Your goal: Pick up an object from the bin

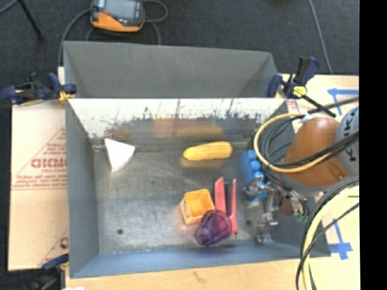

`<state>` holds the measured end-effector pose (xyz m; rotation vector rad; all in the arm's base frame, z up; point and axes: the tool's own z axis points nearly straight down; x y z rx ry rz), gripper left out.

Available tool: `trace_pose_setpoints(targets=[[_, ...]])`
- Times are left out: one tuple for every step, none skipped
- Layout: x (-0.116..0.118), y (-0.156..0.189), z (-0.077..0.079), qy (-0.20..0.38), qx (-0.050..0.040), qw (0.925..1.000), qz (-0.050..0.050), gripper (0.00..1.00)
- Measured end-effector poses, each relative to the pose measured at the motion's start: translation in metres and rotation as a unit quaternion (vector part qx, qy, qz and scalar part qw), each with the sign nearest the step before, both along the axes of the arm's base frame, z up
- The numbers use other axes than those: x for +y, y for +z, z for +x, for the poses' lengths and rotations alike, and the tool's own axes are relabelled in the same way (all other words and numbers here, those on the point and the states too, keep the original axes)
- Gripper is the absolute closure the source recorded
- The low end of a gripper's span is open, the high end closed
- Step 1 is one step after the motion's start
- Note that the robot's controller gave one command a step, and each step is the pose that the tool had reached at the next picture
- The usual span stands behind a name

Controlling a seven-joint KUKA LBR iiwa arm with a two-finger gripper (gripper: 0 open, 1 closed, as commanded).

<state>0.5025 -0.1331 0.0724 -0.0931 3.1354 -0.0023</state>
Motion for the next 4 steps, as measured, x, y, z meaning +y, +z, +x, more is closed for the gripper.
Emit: trace_pose_setpoints(targets=[[0.048, 0.0, -0.018, 0.0, -0.0043, 1.0, -0.001, 0.0], [0.071, 0.006, -0.012, 0.064, -0.0001, 0.9979, -0.001, 0.0], [0.1, 0.011, -0.02, 0.053, -0.0018, 0.9986, 0.0, 0.0], [0.112, 0.005, -0.019, 0.105, -0.0043, 0.9944, -0.001, 0.0]])
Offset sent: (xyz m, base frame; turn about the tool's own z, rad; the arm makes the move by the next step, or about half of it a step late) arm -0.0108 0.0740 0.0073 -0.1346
